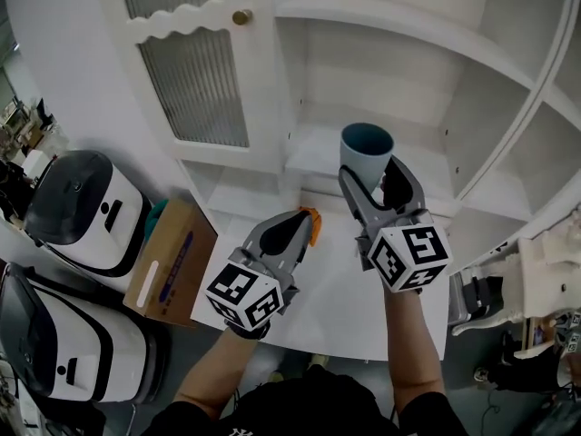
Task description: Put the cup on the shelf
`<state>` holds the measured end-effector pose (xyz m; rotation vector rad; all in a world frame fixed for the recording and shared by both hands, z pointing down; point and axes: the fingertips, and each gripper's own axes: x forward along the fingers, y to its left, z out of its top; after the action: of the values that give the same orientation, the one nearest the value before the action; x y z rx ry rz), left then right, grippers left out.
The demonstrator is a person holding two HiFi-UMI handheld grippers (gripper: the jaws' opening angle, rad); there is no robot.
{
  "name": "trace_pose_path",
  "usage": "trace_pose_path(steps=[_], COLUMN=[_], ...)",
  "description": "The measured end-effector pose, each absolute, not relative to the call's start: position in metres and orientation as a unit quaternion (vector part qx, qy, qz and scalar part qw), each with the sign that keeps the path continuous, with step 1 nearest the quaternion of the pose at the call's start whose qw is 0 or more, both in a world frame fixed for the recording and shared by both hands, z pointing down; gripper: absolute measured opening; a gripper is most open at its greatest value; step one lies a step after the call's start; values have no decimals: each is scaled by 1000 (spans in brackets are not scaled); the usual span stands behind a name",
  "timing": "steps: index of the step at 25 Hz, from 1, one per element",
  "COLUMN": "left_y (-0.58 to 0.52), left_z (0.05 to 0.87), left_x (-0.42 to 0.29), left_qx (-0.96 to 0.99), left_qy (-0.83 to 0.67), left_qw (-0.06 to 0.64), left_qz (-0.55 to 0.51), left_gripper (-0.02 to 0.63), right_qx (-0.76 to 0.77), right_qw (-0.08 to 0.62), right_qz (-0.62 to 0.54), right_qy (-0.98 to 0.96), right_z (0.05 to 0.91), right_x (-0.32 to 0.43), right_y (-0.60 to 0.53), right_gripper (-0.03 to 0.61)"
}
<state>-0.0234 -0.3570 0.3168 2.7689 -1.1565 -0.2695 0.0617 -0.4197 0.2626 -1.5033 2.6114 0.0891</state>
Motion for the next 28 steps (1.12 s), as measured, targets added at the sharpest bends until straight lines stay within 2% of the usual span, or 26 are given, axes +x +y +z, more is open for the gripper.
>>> trace_pose_path(steps=[15, 28], left_y=[-388, -399], left_z=[317, 325], left_x=[-1, -2], left_qx=[921, 919], left_qy=[-369, -372], left_qw=[74, 86], left_qz=[-99, -101], left_gripper=[2, 2], right_qx=[-531, -554], right_qw=[51, -46], right_qz=[13, 4], right_qy=[846, 831], right_z=[259, 287], right_x=[89, 88], right_y=[-483, -520], right_gripper=[342, 341])
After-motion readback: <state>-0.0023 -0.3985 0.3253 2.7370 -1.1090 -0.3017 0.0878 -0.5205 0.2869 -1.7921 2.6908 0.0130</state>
